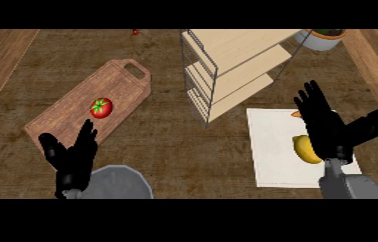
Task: Pick the lemon from the placemat and place it in the tiered shelf
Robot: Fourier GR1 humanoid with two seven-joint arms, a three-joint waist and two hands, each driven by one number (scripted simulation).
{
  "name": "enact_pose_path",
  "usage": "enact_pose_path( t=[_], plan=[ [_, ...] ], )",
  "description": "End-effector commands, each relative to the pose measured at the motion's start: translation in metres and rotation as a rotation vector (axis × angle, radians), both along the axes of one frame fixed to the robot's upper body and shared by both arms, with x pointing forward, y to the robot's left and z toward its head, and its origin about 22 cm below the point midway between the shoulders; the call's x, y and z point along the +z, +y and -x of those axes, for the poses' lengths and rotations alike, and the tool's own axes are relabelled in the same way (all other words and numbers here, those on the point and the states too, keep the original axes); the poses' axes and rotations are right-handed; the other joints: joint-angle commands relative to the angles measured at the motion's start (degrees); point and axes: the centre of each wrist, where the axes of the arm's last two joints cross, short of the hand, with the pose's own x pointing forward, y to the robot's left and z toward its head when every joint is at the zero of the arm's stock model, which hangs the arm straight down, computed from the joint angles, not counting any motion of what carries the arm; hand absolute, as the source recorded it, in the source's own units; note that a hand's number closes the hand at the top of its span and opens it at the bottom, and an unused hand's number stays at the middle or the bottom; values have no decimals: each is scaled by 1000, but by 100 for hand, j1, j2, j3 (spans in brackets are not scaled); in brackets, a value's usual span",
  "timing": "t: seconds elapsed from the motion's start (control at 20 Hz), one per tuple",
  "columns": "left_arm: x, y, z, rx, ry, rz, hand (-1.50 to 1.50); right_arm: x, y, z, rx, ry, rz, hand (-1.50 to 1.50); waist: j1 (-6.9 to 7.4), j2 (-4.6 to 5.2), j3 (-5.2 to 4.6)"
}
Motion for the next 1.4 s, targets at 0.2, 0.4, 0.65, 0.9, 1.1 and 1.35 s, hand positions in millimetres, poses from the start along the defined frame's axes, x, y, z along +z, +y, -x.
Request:
enact_pose_path(
  t=[0.2,0.4,0.65,0.9,1.1,1.35],
  plan=[
    [17,28,-10,-126,-24,-111,0,88,-122,-3,138,-373,416,150,-104,64,49],
    [22,23,-20,-222,-8,-71,0,57,-199,27,39,-33,707,150,59,175,49],
    [16,42,-27,-248,-2,-77,0,34,-246,45,189,-164,579,-150,132,141,49],
    [18,33,-34,-259,-8,-73,0,60,-279,55,408,-182,599,-150,126,101,44],
    [3,28,-30,-276,7,-71,0,76,-272,32,535,-160,638,-150,141,91,34],
    [10,45,-25,-240,2,-78,0,108,-232,17,665,-104,784,-150,12,34,15]
  ],
)
